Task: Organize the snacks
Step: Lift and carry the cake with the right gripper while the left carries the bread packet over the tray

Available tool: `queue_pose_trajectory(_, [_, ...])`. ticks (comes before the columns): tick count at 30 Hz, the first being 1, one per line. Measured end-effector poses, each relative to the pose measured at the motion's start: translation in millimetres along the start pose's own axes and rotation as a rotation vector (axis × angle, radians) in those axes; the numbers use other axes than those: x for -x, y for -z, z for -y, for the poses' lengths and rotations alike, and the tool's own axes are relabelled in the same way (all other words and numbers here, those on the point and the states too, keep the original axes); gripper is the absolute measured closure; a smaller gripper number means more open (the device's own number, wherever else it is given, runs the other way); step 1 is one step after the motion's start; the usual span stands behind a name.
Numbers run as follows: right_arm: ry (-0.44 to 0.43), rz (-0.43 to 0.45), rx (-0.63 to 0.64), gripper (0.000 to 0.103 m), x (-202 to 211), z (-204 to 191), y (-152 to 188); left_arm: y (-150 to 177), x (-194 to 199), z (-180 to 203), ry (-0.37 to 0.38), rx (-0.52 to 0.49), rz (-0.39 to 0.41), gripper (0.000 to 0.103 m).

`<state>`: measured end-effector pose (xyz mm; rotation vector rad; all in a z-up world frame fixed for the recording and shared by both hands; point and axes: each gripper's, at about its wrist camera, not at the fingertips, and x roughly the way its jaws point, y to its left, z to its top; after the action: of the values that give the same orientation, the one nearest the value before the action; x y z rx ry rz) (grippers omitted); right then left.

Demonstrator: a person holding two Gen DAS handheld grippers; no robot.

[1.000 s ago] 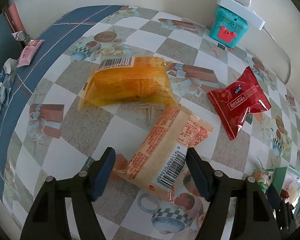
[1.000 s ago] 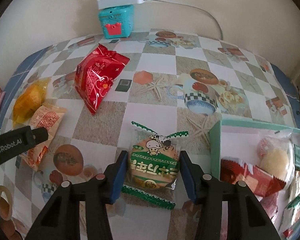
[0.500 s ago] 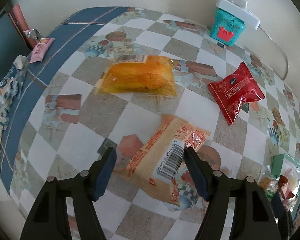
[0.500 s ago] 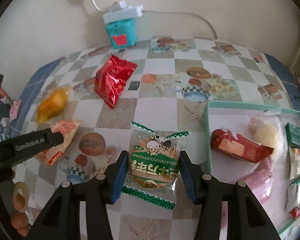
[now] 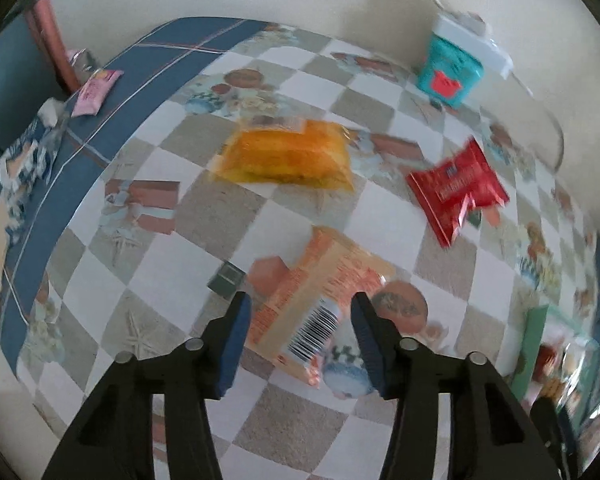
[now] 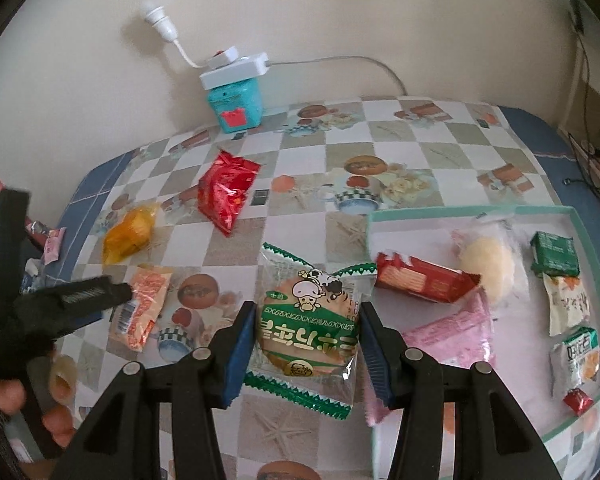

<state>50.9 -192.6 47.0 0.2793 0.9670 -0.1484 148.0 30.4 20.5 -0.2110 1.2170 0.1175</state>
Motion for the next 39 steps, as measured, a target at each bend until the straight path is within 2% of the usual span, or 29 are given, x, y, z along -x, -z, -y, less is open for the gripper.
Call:
queue_pose_trajectory(1, [-0.001,-0.003,-0.01,0.05,-1.3,3.8,-0.3,-2.5,0.0,-6.3,0.003,0.017,0.006,0.041])
queue_pose_trajectory(5, [-0.007,-0.013,-0.036,0.05,-8.3,12.6,-2.9,-10.1,-5.7,-25.1,0.001,0.072,0.015,0.038])
queue_pose_trajectory(10, [0.0,-0.02,-0.042,0.05,-15.1,16.4,-4.5,-15.6,-11.1,-13.1,0.025,0.008,0.031,0.021])
queue_pose_trajectory(14, [0.009,-0.028,-0.048,0.05,-18.8,17.8,-4.4,-11.2,-19.5,10.6,0.023,-0.105,0.015,0.021])
queue_pose_trajectory(19, [0.009,-0.029,-0.03,0.05,-19.2,11.8,-3.5,-2.5,-37.1,20.1,-0.076,-0.184,-0.028,0.021])
queue_pose_trajectory(23, [0.001,-0.025,-0.017,0.05,-17.0,6.6,-3.4,4.2,-49.7,19.0,-0.108,-0.206,-0.078,0.021])
queue_pose_trajectory(26, [0.0,-0.022,-0.005,0.05,-15.7,3.7,-3.4,5.1,-50.8,19.3,-0.123,-0.207,-0.084,0.022])
queue_pose_trajectory(27, [0.0,-0.022,-0.005,0.05,-15.6,3.8,-3.5,5.2,-49.0,19.9,-0.128,-0.209,-0.077,0.025])
queue_pose_trajectory(29, [0.0,-0.021,-0.009,0.05,-15.2,4.8,-3.7,4.9,-44.5,21.0,-0.127,-0.205,-0.064,0.046])
queue_pose_trajectory(30, [0.0,-0.021,-0.013,0.05,-14.8,5.9,-4.0,4.7,-43.7,21.1,-0.132,-0.201,-0.063,0.053])
queue_pose_trajectory(34, [-0.005,-0.009,-0.022,0.05,-10.1,8.6,-6.7,2.7,-39.2,21.9,-0.132,-0.189,-0.051,0.063])
queue_pose_trajectory(39, [-0.013,0.02,-0.025,0.05,0.7,10.5,-11.4,0.0,-18.1,22.3,-0.129,-0.179,-0.002,0.064])
